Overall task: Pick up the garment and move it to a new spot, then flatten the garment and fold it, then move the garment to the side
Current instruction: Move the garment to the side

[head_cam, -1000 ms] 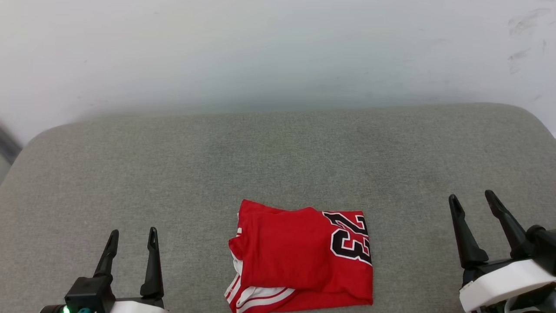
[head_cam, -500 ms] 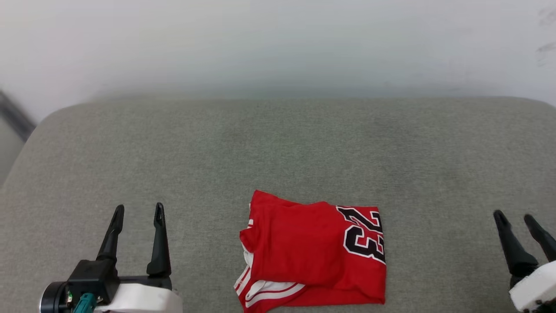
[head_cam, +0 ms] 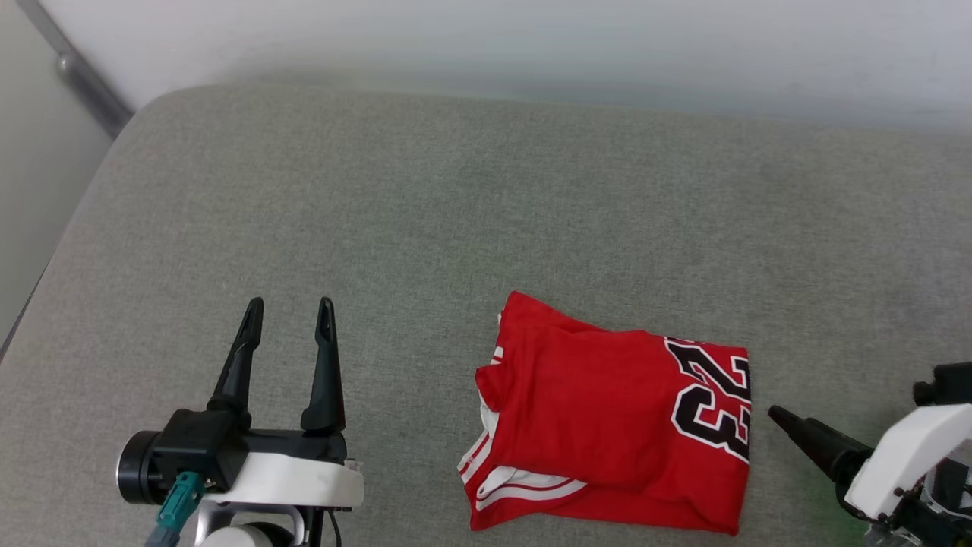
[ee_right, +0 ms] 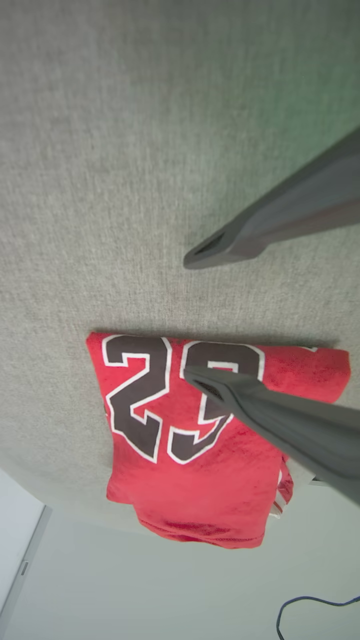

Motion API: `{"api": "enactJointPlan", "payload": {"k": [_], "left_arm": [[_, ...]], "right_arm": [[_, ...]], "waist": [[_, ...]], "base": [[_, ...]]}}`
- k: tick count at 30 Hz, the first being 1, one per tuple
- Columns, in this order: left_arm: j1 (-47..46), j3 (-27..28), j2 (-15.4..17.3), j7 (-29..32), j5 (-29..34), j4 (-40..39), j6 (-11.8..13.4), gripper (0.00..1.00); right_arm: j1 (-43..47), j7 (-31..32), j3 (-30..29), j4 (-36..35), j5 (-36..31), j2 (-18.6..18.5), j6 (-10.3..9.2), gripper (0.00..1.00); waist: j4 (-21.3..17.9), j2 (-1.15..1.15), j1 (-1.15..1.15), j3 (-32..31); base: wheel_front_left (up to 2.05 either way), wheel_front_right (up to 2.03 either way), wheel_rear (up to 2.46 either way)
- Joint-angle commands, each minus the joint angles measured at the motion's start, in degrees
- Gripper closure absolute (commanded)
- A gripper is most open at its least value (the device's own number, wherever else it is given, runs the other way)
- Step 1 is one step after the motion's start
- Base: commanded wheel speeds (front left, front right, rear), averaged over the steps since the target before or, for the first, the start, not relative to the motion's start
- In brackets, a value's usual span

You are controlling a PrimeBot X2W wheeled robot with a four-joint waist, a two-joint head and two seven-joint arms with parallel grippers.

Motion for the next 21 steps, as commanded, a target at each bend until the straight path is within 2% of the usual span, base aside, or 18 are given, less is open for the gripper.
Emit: {"api": "enactJointPlan", "payload": {"k": [1, 9, 10, 11, 12, 13, 17, 21], "left_arm": [[-1.4, 0.2, -0.8, -0.2, 0.6, 0.3, -0.8, 0.00], [-3.5, 2.4, -3.7, -0.2, 2.6, 2.5, -4.1, 0.00], [-3.4, 2.6, -3.9, -0.2, 2.8, 2.7, -4.5, 0.00], [-3.5, 2.9, -4.1, -0.2, 3.1, 2.9, -4.8, 0.00], [-3.7, 3.3, -4.4, -0.2, 3.3, 3.1, -5.1, 0.00], [-3.7, 3.5, -4.6, -0.2, 3.6, 3.2, -5.3, 0.00], [-3.1, 4.5, -5.2, -0.2, 4.5, 3.9, -6.2, 0.00], [-2.2, 5.3, -4.9, -0.2, 5.7, 4.7, -7.1, 0.00]], "right_arm": [[-2.1, 0.5, 1.4, 1.3, 0.8, -0.4, 0.00, 0.00], [-5.5, 4.4, 9.8, 7.2, 5.8, 0.0, -0.06, 0.00], [-5.5, 5.1, 10.7, 7.9, 6.0, 0.1, -0.06, 0.16], [-5.6, 5.5, 11.4, 8.4, 6.1, 0.1, -0.07, 0.57], [-5.8, 5.6, 12.0, 8.5, 6.2, 0.0, -0.08, 0.87], [-6.2, 5.2, 12.4, 8.5, 6.2, -0.1, -0.08, 1.00], [-8.4, 3.0, 13.5, 7.0, 4.6, -1.6, -0.04, 1.00], [-10.2, -0.4, 15.9, 6.5, -1.9, -4.2, -0.04, 1.00]], "waist": [[2.3, 0.00, 0.00, 2.8], [4.5, 0.00, 0.00, 5.7], [4.6, 0.00, 0.00, 5.7], [4.6, 0.00, 0.00, 5.8], [4.7, 0.00, 0.00, 5.8], [4.6, 0.00, 0.00, 5.8], [3.8, 0.00, 0.00, 4.4], [1.8, 0.00, 0.00, 1.9]], "base": [[0.00, 0.00, 0.00], [0.00, 0.00, 0.00], [0.00, 0.00, 0.00], [0.00, 0.00, 0.00], [0.00, 0.00, 0.00], [0.00, 0.00, 0.00], [0.00, 0.00, 0.00], [0.00, 0.00, 0.00]]}}
